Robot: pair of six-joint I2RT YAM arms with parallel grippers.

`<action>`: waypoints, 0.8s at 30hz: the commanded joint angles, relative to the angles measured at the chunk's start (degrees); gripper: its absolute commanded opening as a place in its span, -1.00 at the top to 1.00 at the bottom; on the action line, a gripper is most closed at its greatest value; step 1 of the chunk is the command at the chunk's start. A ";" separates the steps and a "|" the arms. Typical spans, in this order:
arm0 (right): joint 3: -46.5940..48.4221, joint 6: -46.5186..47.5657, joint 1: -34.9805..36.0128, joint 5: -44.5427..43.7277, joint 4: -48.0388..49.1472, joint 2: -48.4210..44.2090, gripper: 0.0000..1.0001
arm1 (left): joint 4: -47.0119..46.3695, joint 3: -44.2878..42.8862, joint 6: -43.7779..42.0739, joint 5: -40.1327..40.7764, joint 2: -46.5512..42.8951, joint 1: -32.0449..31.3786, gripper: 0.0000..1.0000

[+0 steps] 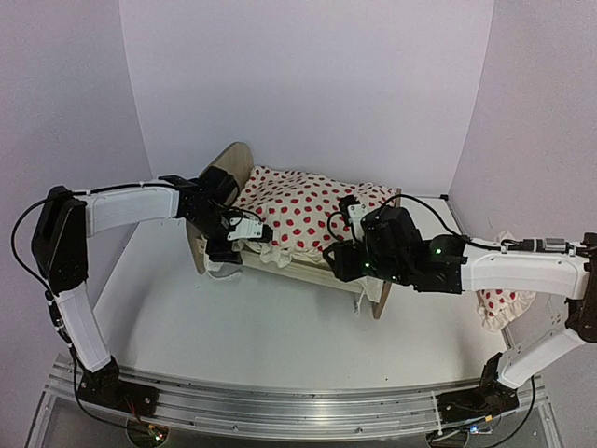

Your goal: Set up the pet bed

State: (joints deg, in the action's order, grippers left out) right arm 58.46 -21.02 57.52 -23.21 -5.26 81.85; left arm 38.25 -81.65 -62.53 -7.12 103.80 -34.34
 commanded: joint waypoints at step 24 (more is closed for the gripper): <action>-2.69 17.57 11.02 11.49 58.38 28.58 0.25 | 21.80 -32.20 24.17 -2.14 13.95 -9.63 1.00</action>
State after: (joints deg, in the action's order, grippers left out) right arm 56.94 -1.98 68.04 -6.71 24.54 100.32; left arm 55.64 -103.37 -49.90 -6.71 118.68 -41.62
